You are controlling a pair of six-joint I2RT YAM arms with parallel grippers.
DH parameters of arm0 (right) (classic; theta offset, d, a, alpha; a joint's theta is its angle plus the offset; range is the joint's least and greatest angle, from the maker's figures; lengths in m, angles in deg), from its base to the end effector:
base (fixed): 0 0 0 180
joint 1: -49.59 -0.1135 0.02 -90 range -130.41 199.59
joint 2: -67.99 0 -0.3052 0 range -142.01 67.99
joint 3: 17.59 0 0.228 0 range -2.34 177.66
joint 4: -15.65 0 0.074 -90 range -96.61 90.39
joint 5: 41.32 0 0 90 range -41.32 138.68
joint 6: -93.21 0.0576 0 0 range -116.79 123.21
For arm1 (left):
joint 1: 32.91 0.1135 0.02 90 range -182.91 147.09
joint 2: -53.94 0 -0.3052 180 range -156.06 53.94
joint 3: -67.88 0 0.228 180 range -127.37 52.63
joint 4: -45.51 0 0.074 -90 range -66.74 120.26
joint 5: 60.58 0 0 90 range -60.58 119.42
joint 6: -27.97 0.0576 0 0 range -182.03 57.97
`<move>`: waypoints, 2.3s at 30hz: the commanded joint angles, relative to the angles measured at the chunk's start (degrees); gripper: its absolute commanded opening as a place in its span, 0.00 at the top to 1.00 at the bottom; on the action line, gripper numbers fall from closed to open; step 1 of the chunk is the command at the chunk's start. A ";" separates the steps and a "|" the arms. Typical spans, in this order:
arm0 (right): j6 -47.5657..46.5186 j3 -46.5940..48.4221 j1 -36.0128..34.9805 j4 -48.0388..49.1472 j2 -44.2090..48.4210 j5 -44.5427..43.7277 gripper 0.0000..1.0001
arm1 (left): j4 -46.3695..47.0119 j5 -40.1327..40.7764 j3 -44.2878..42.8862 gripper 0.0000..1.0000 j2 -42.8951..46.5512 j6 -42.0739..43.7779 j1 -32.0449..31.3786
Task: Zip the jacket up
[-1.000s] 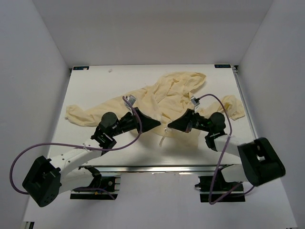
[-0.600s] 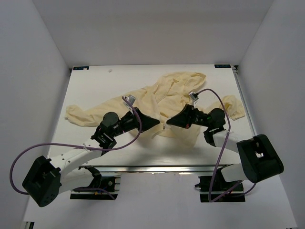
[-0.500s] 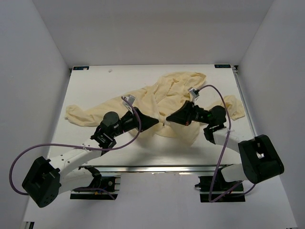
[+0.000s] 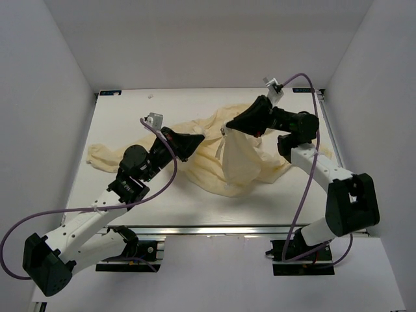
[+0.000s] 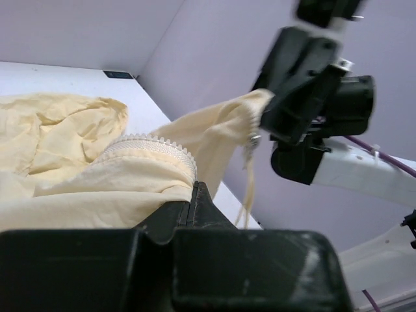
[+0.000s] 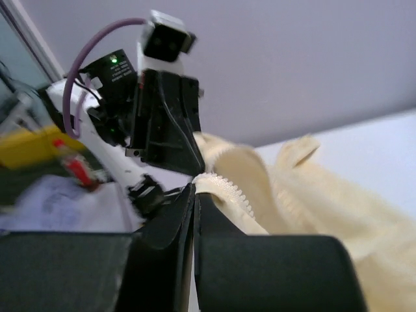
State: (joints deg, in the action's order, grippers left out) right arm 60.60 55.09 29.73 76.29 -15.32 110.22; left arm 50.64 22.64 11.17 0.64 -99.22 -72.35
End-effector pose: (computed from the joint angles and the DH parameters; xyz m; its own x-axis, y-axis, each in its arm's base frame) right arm 0.2402 0.1406 0.4523 -0.1957 0.3561 -0.9137 -0.9806 -0.0811 0.1783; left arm 0.1462 -0.1291 0.3912 -0.3444 -0.4939 -0.7984 0.6437 0.4948 -0.5838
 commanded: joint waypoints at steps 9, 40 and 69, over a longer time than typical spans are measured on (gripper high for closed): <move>-4.72 -14.09 -1.24 0.71 6.40 -7.39 1.00 | 7.12 -4.55 0.40 1.00 -2.42 1.51 0.24; -19.60 -18.76 -15.04 -16.91 16.69 -30.79 1.00 | 6.78 -2.79 5.68 1.00 5.31 3.44 0.42; -14.14 -21.04 -12.84 -4.62 11.32 -21.55 1.00 | 14.86 -14.92 9.11 1.00 1.44 -1.66 4.99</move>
State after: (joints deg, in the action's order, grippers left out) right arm 46.61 33.85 16.62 66.67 -5.55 87.94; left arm 63.34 9.00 19.61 0.90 -99.68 -67.83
